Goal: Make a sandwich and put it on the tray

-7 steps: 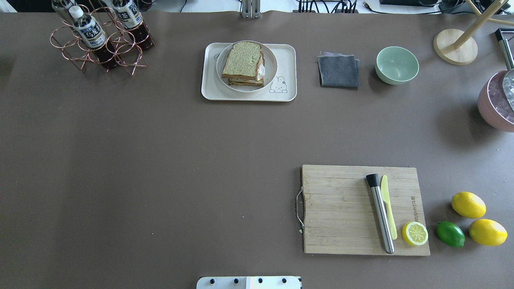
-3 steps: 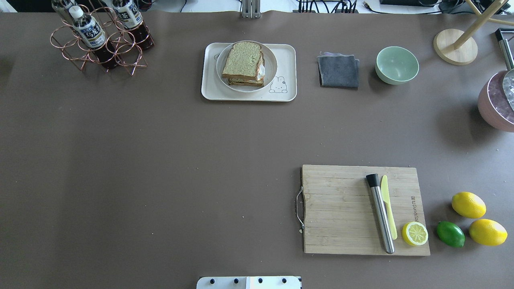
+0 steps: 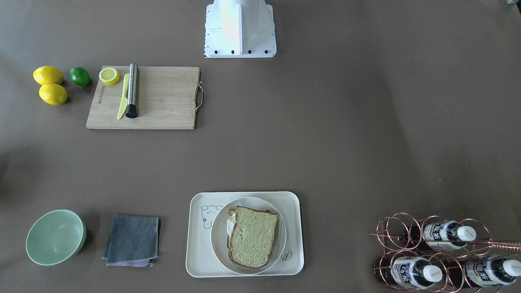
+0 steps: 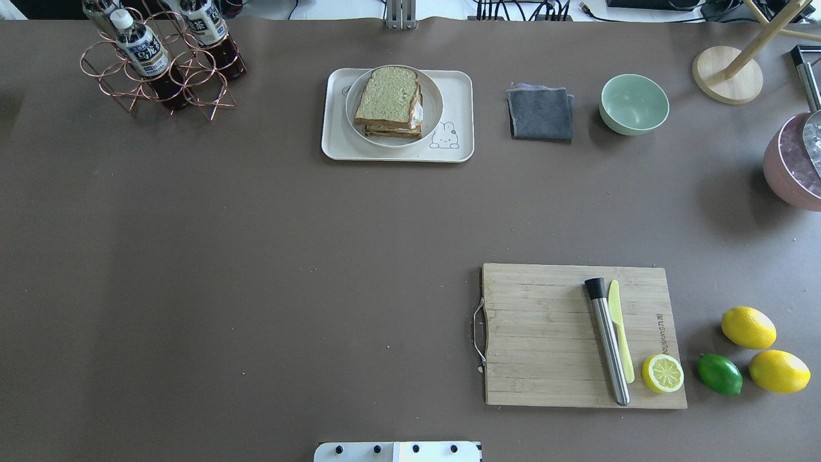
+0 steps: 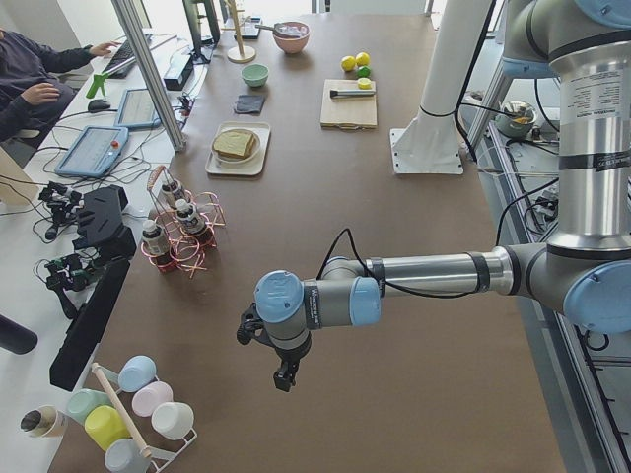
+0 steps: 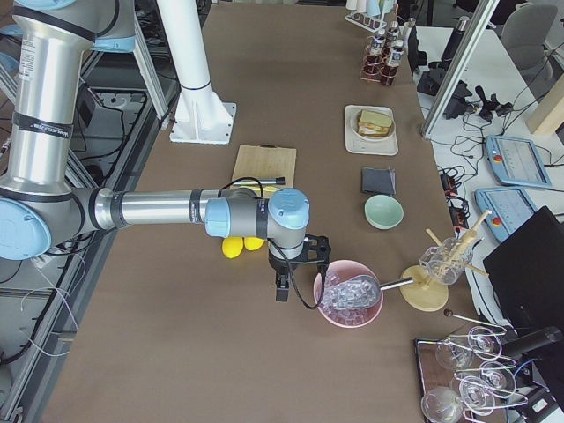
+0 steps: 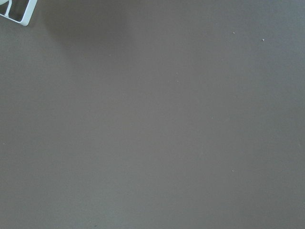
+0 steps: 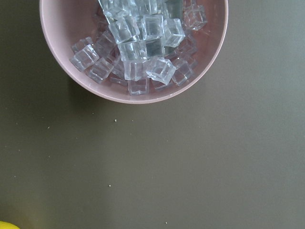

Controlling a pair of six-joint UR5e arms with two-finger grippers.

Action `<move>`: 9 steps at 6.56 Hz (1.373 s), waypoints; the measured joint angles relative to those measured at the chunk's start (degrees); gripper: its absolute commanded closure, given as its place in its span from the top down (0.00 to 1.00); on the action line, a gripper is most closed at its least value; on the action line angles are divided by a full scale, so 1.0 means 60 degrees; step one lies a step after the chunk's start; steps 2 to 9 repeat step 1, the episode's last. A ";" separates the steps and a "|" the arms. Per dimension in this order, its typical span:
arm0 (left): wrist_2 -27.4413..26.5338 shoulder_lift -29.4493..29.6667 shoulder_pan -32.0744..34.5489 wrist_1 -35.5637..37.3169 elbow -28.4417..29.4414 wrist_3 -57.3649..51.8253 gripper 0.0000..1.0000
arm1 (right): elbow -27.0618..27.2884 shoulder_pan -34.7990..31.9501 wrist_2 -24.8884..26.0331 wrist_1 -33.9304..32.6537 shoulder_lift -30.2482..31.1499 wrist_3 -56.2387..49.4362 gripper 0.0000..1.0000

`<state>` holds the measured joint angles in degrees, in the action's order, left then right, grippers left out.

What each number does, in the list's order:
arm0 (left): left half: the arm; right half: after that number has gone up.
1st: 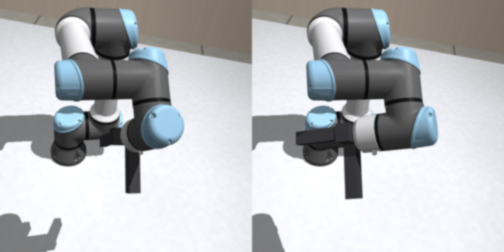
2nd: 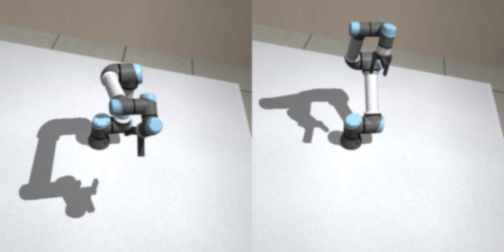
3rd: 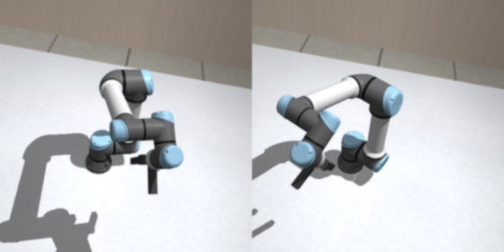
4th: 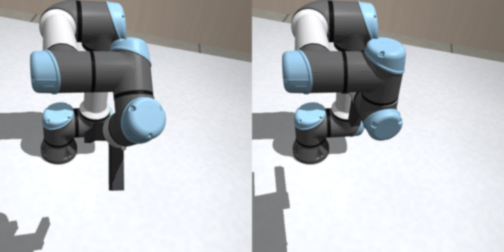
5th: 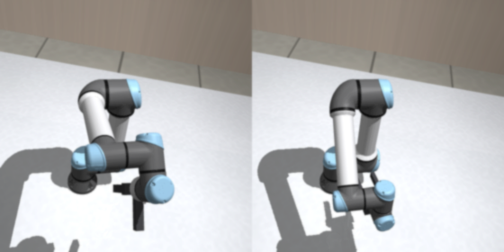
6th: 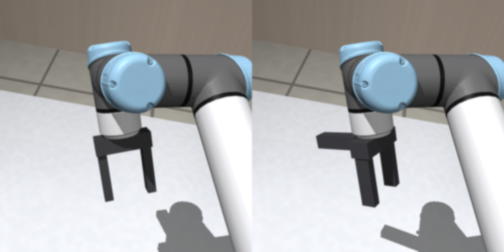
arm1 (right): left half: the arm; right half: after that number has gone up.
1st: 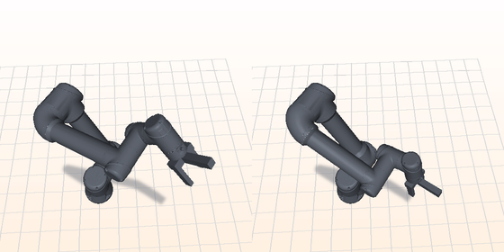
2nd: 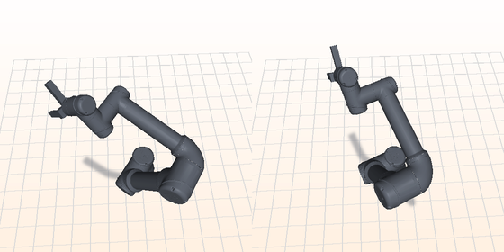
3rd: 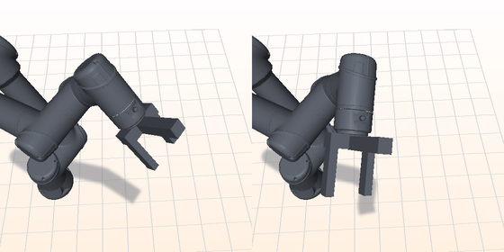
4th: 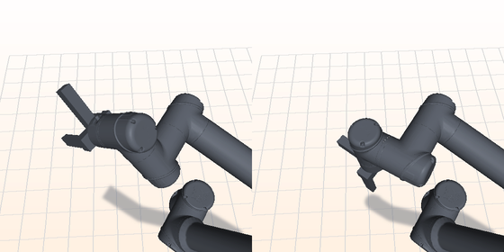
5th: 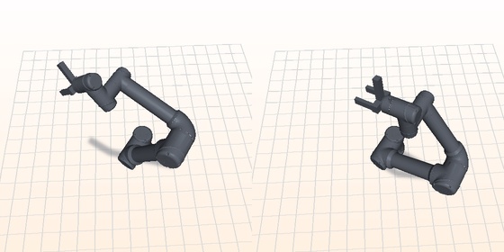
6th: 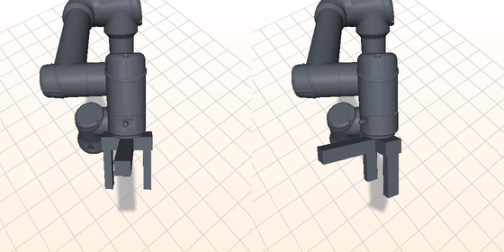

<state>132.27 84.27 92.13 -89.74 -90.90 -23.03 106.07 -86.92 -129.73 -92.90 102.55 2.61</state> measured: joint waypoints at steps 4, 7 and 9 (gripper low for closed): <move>0.0004 -0.0012 -0.0003 0.0000 0.0002 0.0000 0.98 | 0.0002 0.0000 0.0000 0.0000 0.0009 -0.0006 1.00; 0.0004 -0.0012 -0.0003 0.0000 0.0002 0.0000 0.98 | 0.0002 0.0000 0.0000 0.0000 0.0009 -0.0006 1.00; 0.0004 -0.0012 -0.0003 0.0000 0.0002 0.0000 0.98 | 0.0002 0.0000 0.0000 0.0000 0.0009 -0.0006 1.00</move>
